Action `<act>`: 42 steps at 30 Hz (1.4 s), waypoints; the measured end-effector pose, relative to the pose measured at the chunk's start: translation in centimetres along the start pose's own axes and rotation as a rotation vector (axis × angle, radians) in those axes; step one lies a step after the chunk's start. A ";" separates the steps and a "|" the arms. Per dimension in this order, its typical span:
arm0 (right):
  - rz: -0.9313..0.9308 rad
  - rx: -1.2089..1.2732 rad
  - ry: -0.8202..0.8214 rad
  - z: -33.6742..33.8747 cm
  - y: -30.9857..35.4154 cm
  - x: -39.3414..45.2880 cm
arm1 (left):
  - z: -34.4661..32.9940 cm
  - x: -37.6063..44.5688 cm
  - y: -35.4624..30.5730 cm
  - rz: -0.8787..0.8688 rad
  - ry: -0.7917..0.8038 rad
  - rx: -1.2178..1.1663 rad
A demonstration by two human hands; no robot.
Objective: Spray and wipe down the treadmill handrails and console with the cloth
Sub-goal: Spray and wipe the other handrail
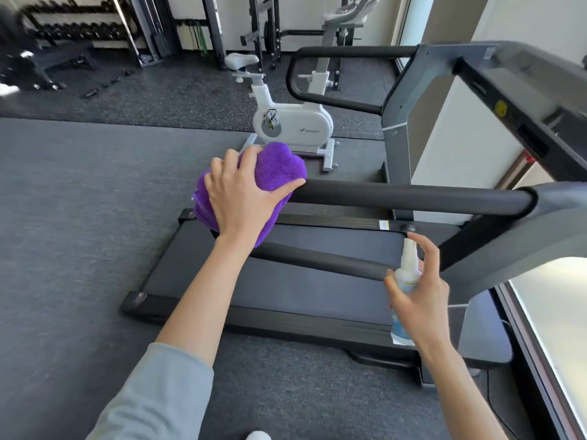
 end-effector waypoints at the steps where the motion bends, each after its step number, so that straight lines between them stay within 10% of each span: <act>1: 0.004 0.006 0.010 -0.2 0.1 0.0 | 0.3 -0.4 0.0 0.043 -0.027 -0.047; 9: 0.045 0.005 0.081 -1.1 0.1 -0.2 | -0.3 -8.0 2.0 0.776 -0.262 -0.846; 16: 0.022 0.014 0.116 -0.1 -0.8 -1.0 | -4.4 -7.5 -0.6 1.132 -0.139 -1.307; 29: -0.021 0.026 0.081 1.1 -3.2 0.0 | -6.9 -4.8 -3.1 1.298 -0.377 -1.419; 42: -0.047 -0.013 0.009 5.7 -5.7 0.0 | -10.0 -11.1 -15.0 1.365 -0.176 -1.437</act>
Point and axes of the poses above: each hand's wrist, its own x-axis towards the middle knuckle, its own z-axis out of the back of the hand, y = z × x, the point moved 4 cm from there along x, towards the middle knuckle, and after that the axes turned 11 degrees about z, right-handed, at the moved point
